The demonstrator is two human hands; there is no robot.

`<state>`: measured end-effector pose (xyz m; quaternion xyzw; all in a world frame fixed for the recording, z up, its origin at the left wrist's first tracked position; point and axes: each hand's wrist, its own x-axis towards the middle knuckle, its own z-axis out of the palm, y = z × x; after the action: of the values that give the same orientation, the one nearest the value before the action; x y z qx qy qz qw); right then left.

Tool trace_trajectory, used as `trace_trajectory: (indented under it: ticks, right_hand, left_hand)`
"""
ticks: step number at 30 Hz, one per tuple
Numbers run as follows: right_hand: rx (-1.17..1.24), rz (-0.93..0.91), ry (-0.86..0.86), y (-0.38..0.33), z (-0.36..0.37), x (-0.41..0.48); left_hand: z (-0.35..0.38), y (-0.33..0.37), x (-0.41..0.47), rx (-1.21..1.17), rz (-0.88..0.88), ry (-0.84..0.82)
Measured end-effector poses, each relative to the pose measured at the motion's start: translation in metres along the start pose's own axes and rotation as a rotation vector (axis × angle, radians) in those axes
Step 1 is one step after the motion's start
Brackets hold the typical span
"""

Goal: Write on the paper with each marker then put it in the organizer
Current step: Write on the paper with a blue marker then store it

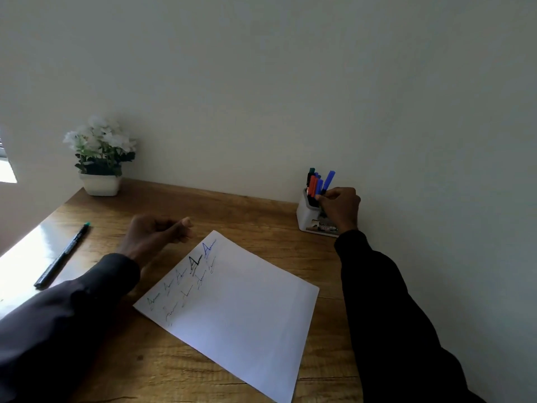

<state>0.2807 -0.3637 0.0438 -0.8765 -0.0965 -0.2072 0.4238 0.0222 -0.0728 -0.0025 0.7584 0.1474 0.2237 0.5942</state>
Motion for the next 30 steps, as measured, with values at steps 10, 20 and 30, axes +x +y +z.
trace_trajectory:
  ticks: [10,20,30]
  right_hand:
    - [-0.04,0.023,-0.081,0.001,-0.003,-0.007]
    - [-0.028,0.065,-0.03,-0.01,0.004,-0.008]
    - [-0.022,0.03,0.009,-0.012,-0.003,-0.016]
  left_hand:
    - [0.022,0.007,0.01,-0.086,-0.004,-0.018]
    - [0.034,0.014,0.011,-0.095,0.041,-0.055]
    - [0.033,0.01,0.011,-0.084,0.058,-0.076]
